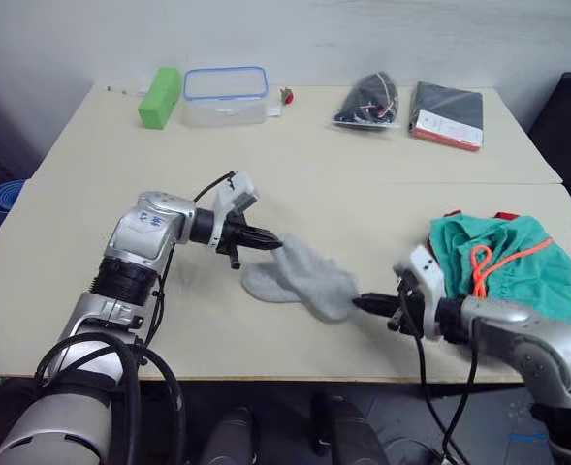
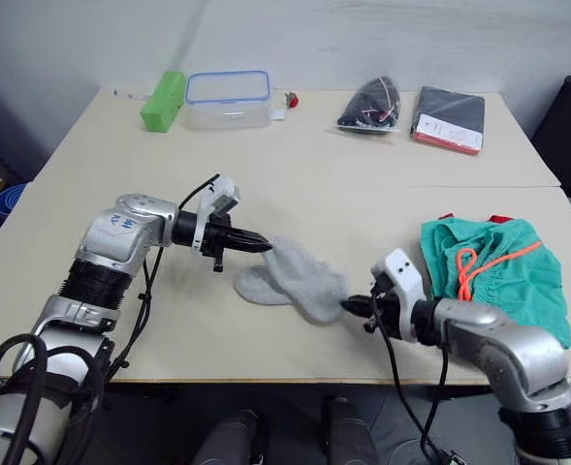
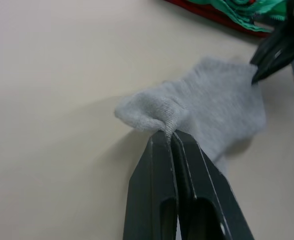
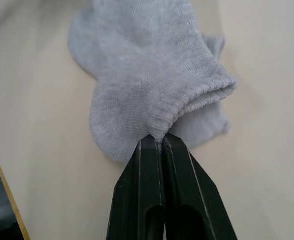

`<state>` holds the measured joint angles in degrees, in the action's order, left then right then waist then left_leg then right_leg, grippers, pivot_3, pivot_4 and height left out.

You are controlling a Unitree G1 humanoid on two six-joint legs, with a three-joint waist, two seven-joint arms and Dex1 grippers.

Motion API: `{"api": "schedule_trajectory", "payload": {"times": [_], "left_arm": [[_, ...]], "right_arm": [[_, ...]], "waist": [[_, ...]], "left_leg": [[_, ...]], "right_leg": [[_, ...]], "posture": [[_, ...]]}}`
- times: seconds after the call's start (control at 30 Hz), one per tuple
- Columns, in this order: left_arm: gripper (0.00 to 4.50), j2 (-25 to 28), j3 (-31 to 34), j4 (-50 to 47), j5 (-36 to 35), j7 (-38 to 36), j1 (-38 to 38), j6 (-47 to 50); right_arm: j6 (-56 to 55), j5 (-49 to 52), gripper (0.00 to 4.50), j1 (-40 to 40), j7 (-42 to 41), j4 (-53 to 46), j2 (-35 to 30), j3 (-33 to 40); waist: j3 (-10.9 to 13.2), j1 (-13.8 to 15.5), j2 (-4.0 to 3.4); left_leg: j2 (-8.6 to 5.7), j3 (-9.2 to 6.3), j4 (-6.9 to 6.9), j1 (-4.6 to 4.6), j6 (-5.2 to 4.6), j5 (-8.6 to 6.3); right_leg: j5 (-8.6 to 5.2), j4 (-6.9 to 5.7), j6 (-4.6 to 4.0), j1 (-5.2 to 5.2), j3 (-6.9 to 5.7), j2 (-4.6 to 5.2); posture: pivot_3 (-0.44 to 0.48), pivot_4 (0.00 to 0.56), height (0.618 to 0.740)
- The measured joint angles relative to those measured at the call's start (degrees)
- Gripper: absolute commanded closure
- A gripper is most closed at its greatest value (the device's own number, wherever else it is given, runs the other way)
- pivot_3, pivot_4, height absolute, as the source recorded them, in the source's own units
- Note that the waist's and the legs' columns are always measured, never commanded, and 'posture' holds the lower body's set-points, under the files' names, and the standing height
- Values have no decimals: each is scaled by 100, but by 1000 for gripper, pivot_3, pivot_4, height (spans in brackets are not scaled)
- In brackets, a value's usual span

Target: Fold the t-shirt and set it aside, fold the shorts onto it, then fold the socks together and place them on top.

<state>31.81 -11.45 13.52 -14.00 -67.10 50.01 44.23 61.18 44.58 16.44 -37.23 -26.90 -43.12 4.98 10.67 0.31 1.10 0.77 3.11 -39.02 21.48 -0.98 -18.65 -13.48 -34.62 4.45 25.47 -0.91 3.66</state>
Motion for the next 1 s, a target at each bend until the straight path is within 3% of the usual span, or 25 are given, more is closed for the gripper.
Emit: {"api": "schedule_trajectory", "payload": {"times": [0.13, 0.37, 0.73, 0.77, 0.87, 1.0], "left_arm": [[4469, 259, 141, -866, -193, 215, -452, 529], [4469, 546, 425, -1908, -321, 928, -1316, 1090], [4469, 535, 550, -2413, -452, 1703, -1861, 1384], [4270, 532, 551, -2413, -490, 1732, -1903, 1418], [3509, 540, 624, -2454, -724, 1737, -1915, 1638], [2236, 779, 787, -2676, -1026, 1675, -1960, 1836]], "right_arm": [[13, 66, 4500, 833, -626, 345, -429, -88], [-622, -706, 4500, 1697, -1716, 1568, -632, -1188], [-1774, -1985, 4500, 1813, -2245, 2544, -254, -2048], [-1844, -2060, 4500, 1796, -2222, 2546, -217, -2048], [-1867, -2159, 3812, 1743, -2210, 2523, -194, -2015], [-1852, -2183, 2421, 1577, -2207, 2455, -210, -1838]], "waist": [[0, -46, 0], [1, -48, 1], [1, -39, 2], [1, -46, 2], [1, -43, 2], [1, -45, 2]], "left_leg": [[4, -8, 2, 0, 1, 0], [3, -2, 3, -3, 2, -1], [-1, -1, 1, -1, 8, -2], [2, 0, 1, -2, 11, -3], [3, -2, 1, -2, 13, -3], [1, -1, 1, -3, 14, -4]], "right_leg": [[-2, -1, -4, 0, 18, -3], [-3, -2, -6, 0, 23, -2], [-2, -5, -4, 1, 21, 11], [-2, -10, -4, 1, 22, 11], [-3, -13, -5, 1, 20, 12], [-3, -10, -7, 1, 17, 49]], "posture": [[0, 150, 740], [0, 150, 740], [0, 150, 740], [0, 150, 740], [0, 150, 740], [0, 150, 740]]}}
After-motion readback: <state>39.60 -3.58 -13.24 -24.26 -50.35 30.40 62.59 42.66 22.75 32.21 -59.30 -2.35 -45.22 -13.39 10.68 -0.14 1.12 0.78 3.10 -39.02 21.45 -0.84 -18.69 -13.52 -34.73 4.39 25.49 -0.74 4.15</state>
